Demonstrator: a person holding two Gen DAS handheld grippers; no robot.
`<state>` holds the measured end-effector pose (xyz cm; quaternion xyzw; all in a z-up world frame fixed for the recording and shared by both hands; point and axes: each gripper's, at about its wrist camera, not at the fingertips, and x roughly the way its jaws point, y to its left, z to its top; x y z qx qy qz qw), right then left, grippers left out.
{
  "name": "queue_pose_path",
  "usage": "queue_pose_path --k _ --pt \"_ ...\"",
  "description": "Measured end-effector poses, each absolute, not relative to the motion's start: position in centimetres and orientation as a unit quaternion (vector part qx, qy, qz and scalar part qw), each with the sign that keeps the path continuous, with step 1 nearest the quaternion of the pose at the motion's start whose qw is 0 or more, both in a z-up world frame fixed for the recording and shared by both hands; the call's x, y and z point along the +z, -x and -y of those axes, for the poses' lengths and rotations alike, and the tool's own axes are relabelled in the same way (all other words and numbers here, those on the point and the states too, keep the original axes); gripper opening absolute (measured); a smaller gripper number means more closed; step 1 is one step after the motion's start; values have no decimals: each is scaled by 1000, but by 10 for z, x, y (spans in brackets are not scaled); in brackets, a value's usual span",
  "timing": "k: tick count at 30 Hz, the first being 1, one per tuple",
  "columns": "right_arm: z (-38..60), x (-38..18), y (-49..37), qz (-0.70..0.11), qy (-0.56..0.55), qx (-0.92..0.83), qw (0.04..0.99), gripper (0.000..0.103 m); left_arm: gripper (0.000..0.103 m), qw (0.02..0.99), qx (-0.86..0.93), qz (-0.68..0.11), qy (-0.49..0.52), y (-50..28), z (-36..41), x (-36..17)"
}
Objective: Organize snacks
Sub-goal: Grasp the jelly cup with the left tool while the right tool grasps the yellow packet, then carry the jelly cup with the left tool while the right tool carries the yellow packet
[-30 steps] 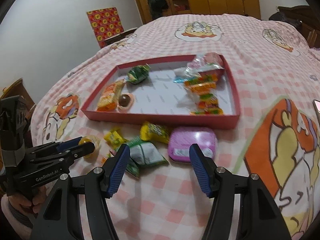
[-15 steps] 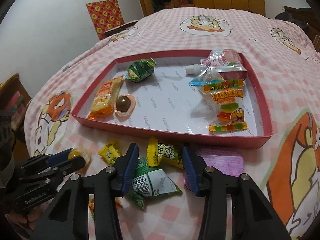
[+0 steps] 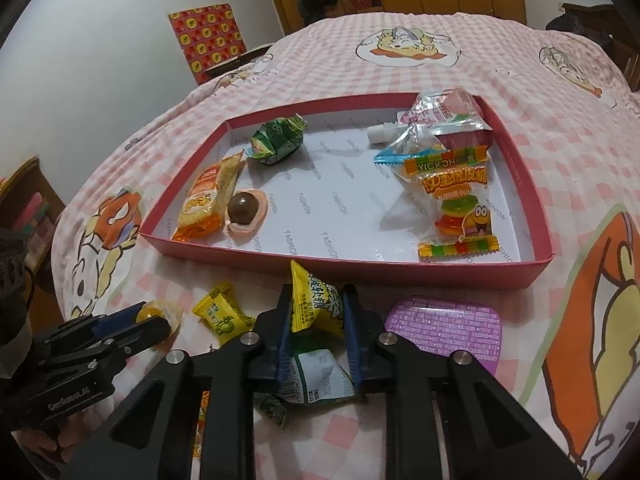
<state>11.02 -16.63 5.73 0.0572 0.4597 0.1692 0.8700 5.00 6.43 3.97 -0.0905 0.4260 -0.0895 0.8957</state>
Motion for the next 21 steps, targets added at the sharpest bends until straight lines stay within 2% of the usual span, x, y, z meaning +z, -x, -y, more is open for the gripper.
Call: queue_pose_path --k 21 --pt "177 85 -88 -429 -83 189 879 23 34 908 -116 -396 71 -50 -44 79"
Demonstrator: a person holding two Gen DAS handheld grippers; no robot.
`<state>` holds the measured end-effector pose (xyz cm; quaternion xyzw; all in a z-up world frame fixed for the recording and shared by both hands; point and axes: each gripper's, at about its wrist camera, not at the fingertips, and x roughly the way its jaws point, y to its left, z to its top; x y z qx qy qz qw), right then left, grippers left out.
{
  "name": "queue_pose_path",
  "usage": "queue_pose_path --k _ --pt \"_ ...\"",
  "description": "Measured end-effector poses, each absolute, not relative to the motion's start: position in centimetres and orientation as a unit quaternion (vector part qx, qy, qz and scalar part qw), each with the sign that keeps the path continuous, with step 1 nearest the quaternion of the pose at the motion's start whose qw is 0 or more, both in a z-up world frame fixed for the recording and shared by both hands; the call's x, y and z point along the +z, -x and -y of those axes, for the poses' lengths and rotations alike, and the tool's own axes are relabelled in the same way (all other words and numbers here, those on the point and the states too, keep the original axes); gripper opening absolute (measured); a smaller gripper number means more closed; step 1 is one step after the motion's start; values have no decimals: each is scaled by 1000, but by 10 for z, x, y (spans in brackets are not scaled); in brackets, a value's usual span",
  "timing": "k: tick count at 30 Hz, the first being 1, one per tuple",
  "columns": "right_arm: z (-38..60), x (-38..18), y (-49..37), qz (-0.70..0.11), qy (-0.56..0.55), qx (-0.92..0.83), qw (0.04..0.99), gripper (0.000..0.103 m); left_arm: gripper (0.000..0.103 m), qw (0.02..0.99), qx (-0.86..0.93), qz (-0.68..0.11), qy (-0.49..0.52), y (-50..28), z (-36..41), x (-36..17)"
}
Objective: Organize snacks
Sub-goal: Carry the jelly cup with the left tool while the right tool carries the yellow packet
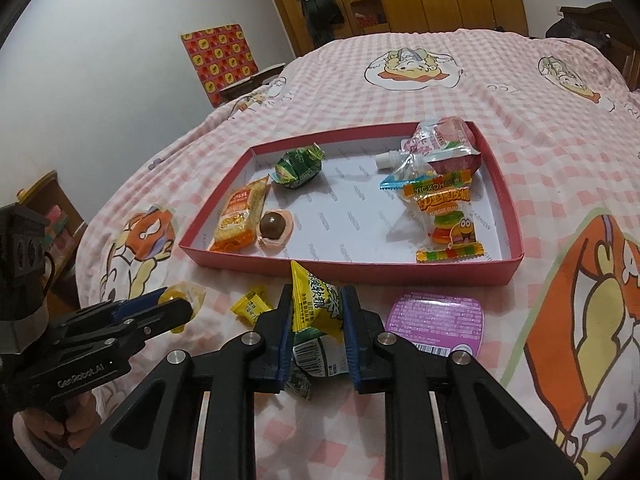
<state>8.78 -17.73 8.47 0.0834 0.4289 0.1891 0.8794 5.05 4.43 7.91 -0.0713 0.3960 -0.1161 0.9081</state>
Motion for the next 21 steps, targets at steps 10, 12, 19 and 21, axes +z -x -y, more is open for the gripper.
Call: queue_pose_path --k 10,12,19,21 --pt "182 94 -92 -422 -88 193 881 23 34 913 -135 -381 56 -72 -28 98" --pt "183 97 -94 -420 -87 193 882 23 34 914 -138 -378 53 -80 -25 99" --pt "186 99 -102 -420 -86 187 884 23 34 913 -145 -379 49 -105 -14 99" --pt "187 100 -105 -419 -85 186 885 23 34 913 -145 -378 48 -110 -11 99"
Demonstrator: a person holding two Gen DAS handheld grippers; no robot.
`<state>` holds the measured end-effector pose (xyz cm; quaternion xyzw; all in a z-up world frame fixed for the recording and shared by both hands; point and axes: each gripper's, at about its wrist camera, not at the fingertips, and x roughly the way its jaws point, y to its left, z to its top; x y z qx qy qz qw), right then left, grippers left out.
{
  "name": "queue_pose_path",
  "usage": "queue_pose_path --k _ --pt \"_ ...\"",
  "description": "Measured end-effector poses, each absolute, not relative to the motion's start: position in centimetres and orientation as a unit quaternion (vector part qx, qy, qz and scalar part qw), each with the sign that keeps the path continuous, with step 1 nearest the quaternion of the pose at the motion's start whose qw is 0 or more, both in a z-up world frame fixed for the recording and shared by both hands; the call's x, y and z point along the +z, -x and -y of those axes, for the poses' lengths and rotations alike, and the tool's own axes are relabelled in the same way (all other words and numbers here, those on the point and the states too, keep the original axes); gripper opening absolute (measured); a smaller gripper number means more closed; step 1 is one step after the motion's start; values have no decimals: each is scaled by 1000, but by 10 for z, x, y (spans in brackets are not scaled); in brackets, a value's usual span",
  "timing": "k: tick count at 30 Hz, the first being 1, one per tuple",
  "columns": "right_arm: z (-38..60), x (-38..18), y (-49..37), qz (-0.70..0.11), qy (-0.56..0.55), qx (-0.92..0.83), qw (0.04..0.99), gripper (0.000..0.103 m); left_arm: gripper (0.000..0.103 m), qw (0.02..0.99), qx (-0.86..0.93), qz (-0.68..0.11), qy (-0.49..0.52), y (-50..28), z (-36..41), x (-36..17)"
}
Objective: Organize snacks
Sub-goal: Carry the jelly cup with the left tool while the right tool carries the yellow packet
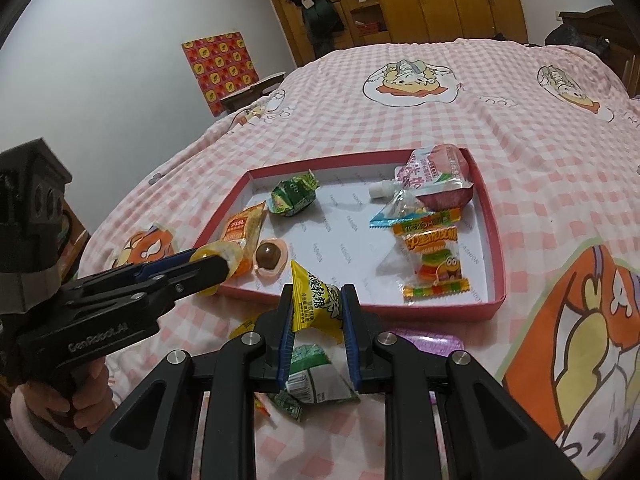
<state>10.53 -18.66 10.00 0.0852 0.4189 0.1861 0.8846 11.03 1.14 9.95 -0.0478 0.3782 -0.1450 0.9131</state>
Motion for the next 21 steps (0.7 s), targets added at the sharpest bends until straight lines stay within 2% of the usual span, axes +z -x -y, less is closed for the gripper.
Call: queue_pose_path --k 21 --pt "192 85 -141 -429 -83 172 883 23 34 909 -139 -392 18 -171 13 74"
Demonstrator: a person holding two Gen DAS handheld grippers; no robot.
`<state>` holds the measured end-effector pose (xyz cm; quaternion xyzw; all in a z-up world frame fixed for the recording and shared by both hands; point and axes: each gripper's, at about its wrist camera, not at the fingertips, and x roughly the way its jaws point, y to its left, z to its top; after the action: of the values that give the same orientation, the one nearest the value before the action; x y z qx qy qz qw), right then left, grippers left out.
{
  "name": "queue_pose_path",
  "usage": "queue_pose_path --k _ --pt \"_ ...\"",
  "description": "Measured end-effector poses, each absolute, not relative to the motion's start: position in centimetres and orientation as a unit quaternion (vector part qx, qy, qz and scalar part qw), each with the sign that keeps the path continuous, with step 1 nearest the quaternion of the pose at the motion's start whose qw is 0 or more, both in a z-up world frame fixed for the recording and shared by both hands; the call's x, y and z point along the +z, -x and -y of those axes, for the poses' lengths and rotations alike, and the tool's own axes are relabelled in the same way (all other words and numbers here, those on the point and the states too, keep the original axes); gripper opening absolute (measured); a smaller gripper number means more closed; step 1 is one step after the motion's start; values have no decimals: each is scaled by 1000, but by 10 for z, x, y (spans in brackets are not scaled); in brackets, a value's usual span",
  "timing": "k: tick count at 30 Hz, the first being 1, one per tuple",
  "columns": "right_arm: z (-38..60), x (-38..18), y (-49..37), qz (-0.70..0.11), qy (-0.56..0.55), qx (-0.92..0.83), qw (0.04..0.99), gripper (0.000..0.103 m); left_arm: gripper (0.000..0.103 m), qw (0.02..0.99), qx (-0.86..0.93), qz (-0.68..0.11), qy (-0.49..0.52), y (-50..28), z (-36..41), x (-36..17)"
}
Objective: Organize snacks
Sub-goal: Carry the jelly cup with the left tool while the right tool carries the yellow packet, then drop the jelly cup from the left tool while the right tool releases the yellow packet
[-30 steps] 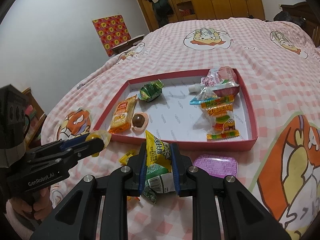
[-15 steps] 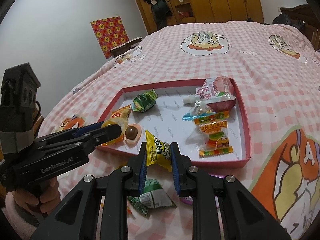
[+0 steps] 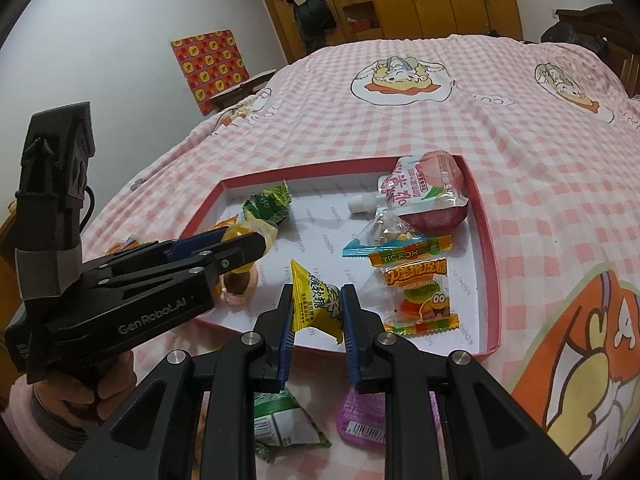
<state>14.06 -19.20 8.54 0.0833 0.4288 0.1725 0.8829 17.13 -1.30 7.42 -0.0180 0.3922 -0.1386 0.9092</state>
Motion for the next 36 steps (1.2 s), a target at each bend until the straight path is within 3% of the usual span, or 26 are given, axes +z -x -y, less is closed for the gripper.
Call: queue_pose_path --k 36 --pt "196 55 -173 -447 -69 134 882 23 34 913 -105 -394 28 -203 -5 53"
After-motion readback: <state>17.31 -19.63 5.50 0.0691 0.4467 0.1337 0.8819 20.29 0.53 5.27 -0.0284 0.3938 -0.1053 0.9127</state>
